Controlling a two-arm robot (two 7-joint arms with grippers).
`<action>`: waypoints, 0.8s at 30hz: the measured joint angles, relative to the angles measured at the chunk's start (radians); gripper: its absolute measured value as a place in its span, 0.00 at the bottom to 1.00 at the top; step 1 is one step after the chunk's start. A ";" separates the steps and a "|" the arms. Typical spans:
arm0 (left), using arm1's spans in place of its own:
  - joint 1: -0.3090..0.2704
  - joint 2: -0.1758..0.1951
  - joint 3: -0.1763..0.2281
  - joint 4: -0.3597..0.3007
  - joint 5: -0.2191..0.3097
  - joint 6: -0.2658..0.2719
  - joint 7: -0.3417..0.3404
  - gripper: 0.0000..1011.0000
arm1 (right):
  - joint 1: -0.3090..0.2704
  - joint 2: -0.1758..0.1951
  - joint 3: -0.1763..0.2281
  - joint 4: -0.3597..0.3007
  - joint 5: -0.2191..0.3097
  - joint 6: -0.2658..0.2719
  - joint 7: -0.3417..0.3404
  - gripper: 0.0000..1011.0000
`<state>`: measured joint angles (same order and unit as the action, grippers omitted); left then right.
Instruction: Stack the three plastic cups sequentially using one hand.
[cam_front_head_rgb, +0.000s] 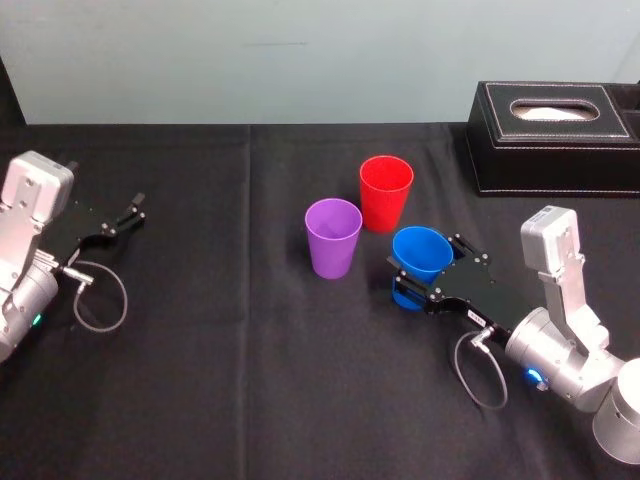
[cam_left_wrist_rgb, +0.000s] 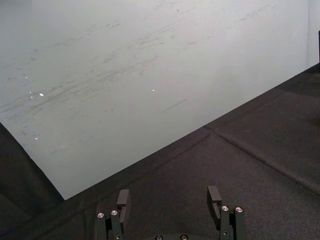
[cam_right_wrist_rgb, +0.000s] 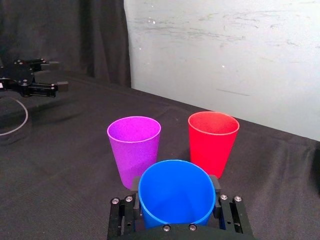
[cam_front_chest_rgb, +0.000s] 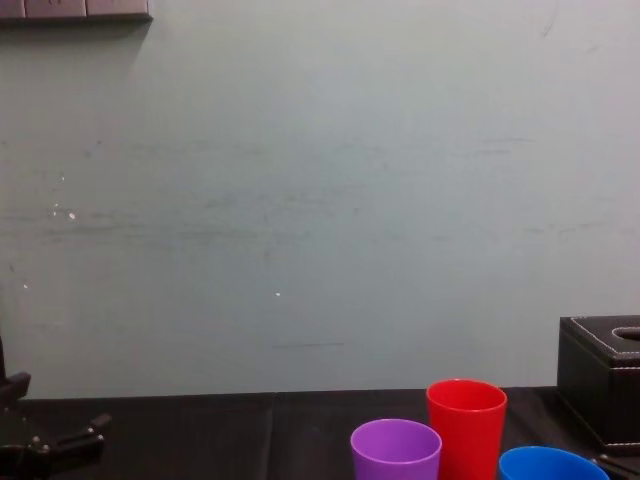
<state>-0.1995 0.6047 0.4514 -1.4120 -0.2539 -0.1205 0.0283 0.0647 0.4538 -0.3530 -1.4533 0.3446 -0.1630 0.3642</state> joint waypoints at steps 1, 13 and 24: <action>0.000 0.000 0.000 0.000 0.000 0.000 0.000 0.99 | 0.000 0.000 0.000 0.000 0.000 0.000 0.000 0.78; 0.000 0.000 0.000 0.000 0.000 0.000 0.000 0.99 | 0.005 0.006 0.027 -0.063 -0.011 0.056 0.021 0.74; 0.000 0.000 0.000 0.000 0.000 0.000 0.000 0.99 | 0.069 -0.006 0.057 -0.125 -0.006 0.167 0.029 0.74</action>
<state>-0.1996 0.6047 0.4514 -1.4119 -0.2539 -0.1205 0.0283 0.1337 0.4474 -0.2964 -1.5783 0.3381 0.0037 0.3934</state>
